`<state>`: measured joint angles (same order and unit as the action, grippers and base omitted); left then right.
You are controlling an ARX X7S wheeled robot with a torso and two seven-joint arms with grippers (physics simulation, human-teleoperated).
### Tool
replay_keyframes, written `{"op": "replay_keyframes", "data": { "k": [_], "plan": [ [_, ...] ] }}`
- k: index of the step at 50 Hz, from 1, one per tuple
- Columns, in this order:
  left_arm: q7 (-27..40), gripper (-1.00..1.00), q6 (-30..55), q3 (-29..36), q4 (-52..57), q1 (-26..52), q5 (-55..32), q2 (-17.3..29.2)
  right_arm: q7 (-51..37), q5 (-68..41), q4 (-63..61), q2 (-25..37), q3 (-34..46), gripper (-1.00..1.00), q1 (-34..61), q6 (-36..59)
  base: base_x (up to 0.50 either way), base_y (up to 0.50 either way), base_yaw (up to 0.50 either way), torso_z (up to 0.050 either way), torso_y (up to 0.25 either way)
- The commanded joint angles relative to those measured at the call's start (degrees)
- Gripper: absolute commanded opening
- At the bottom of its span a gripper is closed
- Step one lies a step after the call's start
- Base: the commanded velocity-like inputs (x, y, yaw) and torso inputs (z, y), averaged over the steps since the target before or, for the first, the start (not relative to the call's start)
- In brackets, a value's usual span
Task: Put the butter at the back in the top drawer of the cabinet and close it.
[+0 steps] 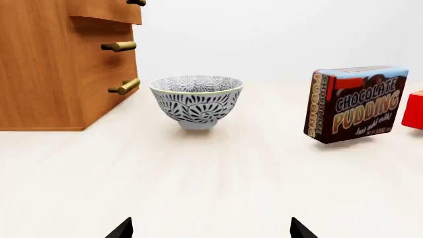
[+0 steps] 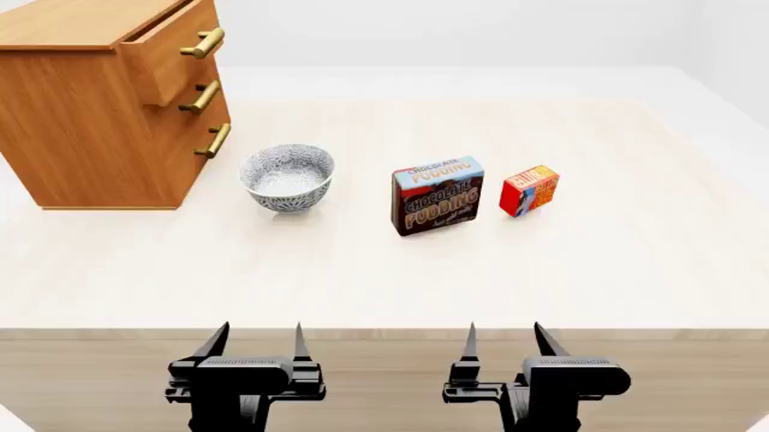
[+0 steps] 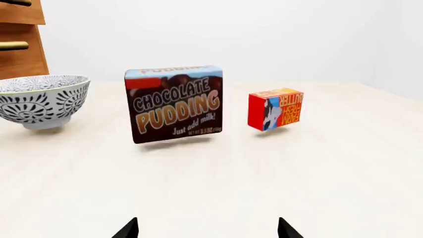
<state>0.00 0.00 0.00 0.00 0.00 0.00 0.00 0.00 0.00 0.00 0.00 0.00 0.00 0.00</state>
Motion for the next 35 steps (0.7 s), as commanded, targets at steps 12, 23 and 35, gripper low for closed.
{"op": "replay_keyframes", "data": {
  "k": [12, 23, 35],
  "plan": [
    [3.4, 1.00, -0.3, 3.1, -0.7, 0.3, -2.3, 2.7, -5.1, -0.8, 0.4, 2.5, 3.4, 1.00, 0.3, -0.2, 0.00, 0.00, 0.00, 0.000, 0.000],
    [5.0, 1.00, -0.7, 4.4, -0.4, 0.3, -3.0, 3.7, -7.5, -0.4, 1.0, 3.5, 5.0, 1.00, 0.6, -0.5, 0.00, 0.00, 0.00, 0.000, 0.000],
    [5.0, 1.00, -0.9, 5.5, -0.4, 0.4, -4.6, 4.7, -7.8, -2.0, 0.8, 4.5, 6.1, 1.00, 0.7, -0.1, 0.00, 0.00, 0.00, 0.049, 0.000]
  ]
}}
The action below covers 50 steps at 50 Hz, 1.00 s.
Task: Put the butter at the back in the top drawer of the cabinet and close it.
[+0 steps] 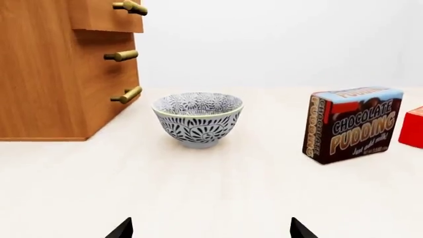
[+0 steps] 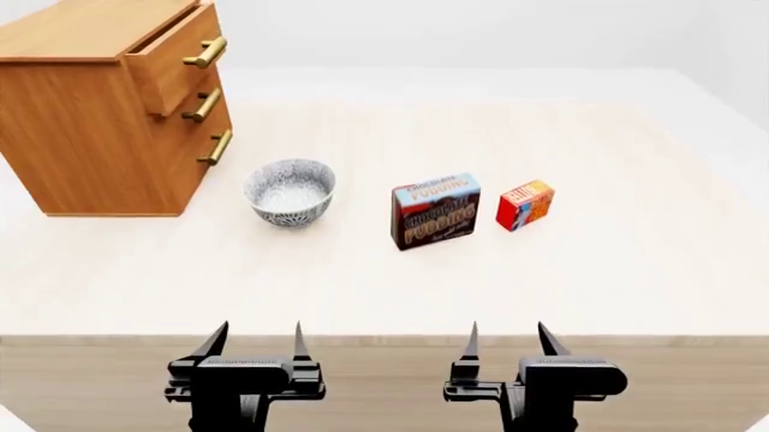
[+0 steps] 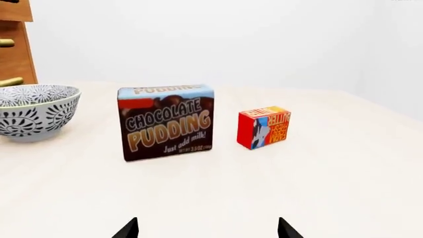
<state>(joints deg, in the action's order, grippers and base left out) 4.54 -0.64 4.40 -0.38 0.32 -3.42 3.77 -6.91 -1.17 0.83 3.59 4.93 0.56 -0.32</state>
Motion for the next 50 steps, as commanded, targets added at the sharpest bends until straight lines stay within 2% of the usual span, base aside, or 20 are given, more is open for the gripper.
{"op": "replay_keyframes", "data": {
  "k": [1, 29, 32, 38, 50],
  "plan": [
    [0.5, 1.00, -0.2, 1.2, 0.0, 0.1, -1.2, 1.0, -0.9, -0.9, -0.1, 1.0, 1.3, 1.00, 0.1, 0.2, 0.00, 0.00, 0.00, 0.050, 0.000],
    [2.4, 1.00, 0.2, 3.0, 0.1, 0.4, -3.1, 2.6, -2.4, -3.5, -0.5, 2.7, 2.9, 1.00, 0.3, 0.2, 0.00, 0.00, 0.00, 0.050, 0.000],
    [4.2, 1.00, 3.3, 2.4, 4.0, 0.0, -2.8, 3.1, -2.9, -5.1, -5.6, 3.2, 2.1, 1.00, 0.4, 5.1, 0.00, 0.00, 0.00, 0.004, 0.000],
    [6.7, 1.00, 18.1, 1.8, 20.6, -0.3, -3.2, 5.6, -5.5, -6.4, -21.7, 4.7, 1.6, 1.00, 1.4, 21.5, 0.00, 0.00, 0.00, 0.000, 0.000],
    [7.7, 1.00, 26.8, 1.6, 27.2, 2.1, -3.3, 7.6, -6.9, -9.2, -29.7, 5.8, 0.6, 1.00, 6.4, 34.3, 0.00, 0.00, 0.00, 0.000, 0.000]
  ]
}}
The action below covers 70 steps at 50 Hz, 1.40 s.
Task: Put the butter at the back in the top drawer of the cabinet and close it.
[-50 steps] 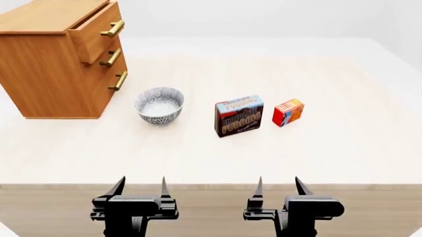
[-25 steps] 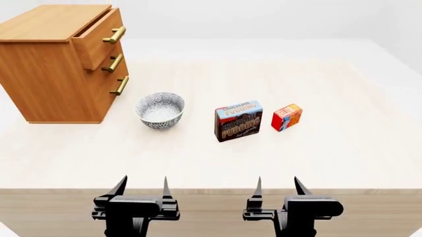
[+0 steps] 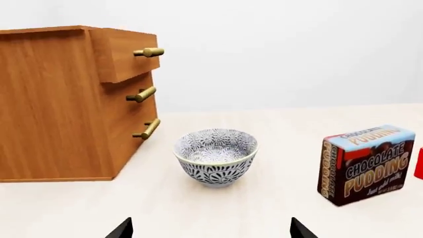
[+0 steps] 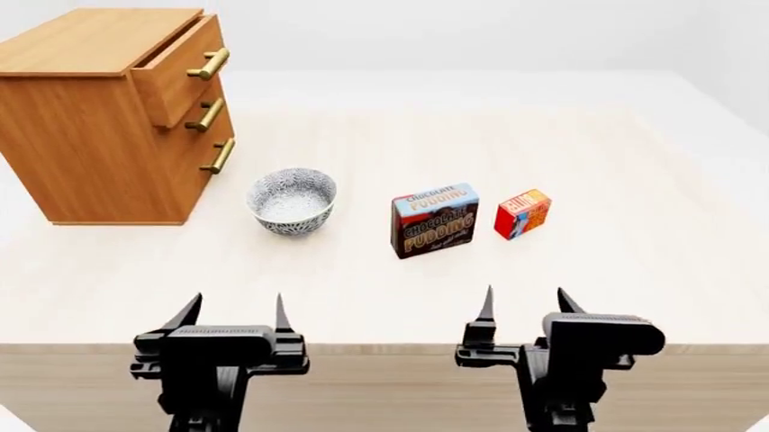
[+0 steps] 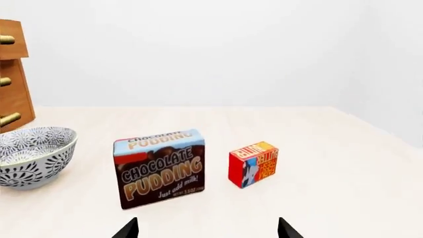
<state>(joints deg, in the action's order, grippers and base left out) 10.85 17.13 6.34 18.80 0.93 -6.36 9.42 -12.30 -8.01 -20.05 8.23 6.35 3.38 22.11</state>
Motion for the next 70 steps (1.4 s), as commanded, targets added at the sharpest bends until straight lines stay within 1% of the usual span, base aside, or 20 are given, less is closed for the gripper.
{"op": "replay_keyframes", "data": {
  "k": [1, 10, 21, 39, 43, 45, 70],
  "plan": [
    [1.4, 1.00, 9.5, -0.3, 8.3, 1.7, -0.4, 2.1, -1.6, -2.4, -9.1, 1.2, -0.8, 1.00, 4.0, 12.4, 0.00, 0.00, 0.00, 0.000, 0.000],
    [1.9, 1.00, 12.7, -0.3, 12.1, 1.9, -0.5, 3.0, -2.3, -3.1, -14.5, 2.0, -0.3, 1.00, 4.1, 15.8, 0.00, 0.00, 0.00, 0.000, 0.000],
    [2.2, 1.00, 13.5, 0.4, 13.6, 1.7, -0.8, 3.4, -2.2, -3.8, -15.3, 2.5, 0.0, 1.00, 3.4, 15.2, 0.00, 0.00, 0.00, 0.000, 0.000],
    [2.3, 1.00, 13.6, 1.3, 14.1, 1.6, -1.4, 3.7, -2.8, -3.5, -15.8, 3.2, 1.7, 1.00, 3.0, 15.0, 0.00, 0.48, 0.00, 0.000, 0.000],
    [2.3, 1.00, 13.4, 1.4, 14.0, 1.4, -1.6, 3.8, -2.7, -4.1, -16.0, 3.1, 1.2, 1.00, 2.4, 13.7, 0.00, 0.00, 0.00, 0.000, 0.000],
    [2.3, 1.00, 13.2, 1.4, 13.9, 1.3, -1.7, 3.8, -2.1, -5.1, -16.3, 3.2, 1.2, 1.00, 2.5, 14.8, 0.00, 0.00, 0.00, 0.000, 0.000],
    [2.8, 1.00, 12.5, 2.0, 13.4, 1.1, -2.8, 4.2, -2.7, -4.9, -15.8, 4.0, 3.7, 1.00, 2.3, 14.8, 0.50, 0.00, 0.00, 0.000, 0.000]
  ]
}}
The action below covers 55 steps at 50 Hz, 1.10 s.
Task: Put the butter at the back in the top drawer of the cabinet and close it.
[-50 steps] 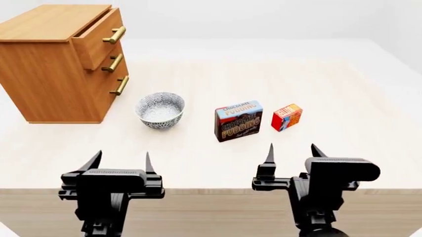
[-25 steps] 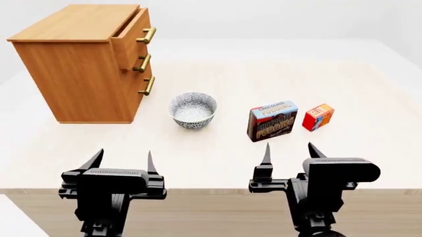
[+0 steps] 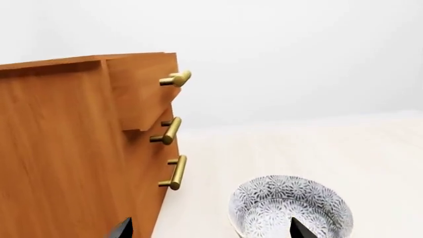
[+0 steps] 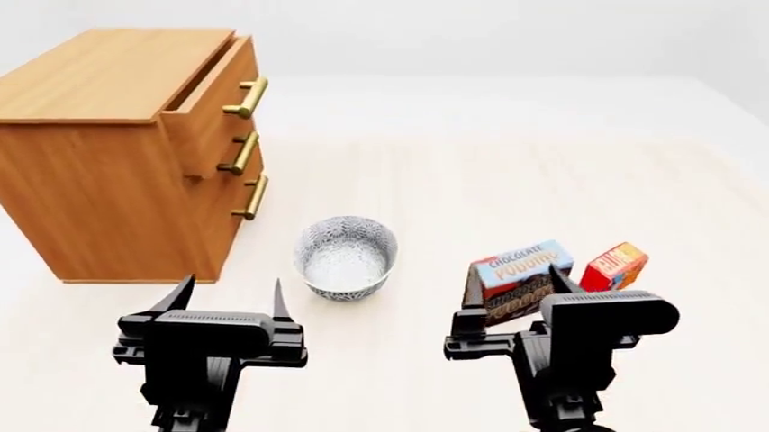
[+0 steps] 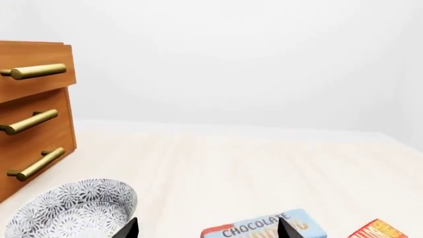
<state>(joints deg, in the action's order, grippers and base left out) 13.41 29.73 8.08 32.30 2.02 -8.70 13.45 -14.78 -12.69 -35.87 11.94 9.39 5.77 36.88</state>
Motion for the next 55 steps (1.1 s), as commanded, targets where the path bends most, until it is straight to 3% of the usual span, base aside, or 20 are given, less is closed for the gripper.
{"op": "replay_keyframes", "data": {
  "k": [1, 22, 48, 51, 55],
  "plan": [
    [0.2, 1.00, -0.1, 0.3, -0.1, 0.0, -0.5, 0.2, -0.2, -0.2, 0.0, 0.3, 0.7, 1.00, -0.1, 0.0, 0.50, 0.00, 0.00, 0.000, 0.000],
    [0.8, 1.00, 0.6, 0.6, 0.7, 0.2, -1.4, 0.8, -0.9, -0.6, -0.4, 0.8, 1.2, 1.00, 0.0, -0.2, 0.50, 0.00, 0.00, 0.000, 0.001],
    [1.3, 1.00, 0.7, 0.7, 1.0, 0.3, -2.5, 1.3, -1.1, -1.2, -0.6, 1.4, 1.9, 1.00, -0.7, -2.1, 0.07, 0.00, 0.00, 0.000, 0.000],
    [1.4, 1.00, 2.8, 0.0, 2.3, 1.5, -3.5, 1.6, -1.2, -1.3, -0.5, 1.4, 1.9, 1.00, -0.7, -2.3, 0.00, 0.00, 0.00, 0.000, 0.000],
    [1.6, 1.00, 13.3, -1.7, 7.8, 7.7, -6.2, 3.0, -1.2, -1.4, -0.3, 1.5, 1.9, 1.00, -0.9, -2.8, 0.00, 0.00, 0.00, 0.000, 0.000]
  ]
}}
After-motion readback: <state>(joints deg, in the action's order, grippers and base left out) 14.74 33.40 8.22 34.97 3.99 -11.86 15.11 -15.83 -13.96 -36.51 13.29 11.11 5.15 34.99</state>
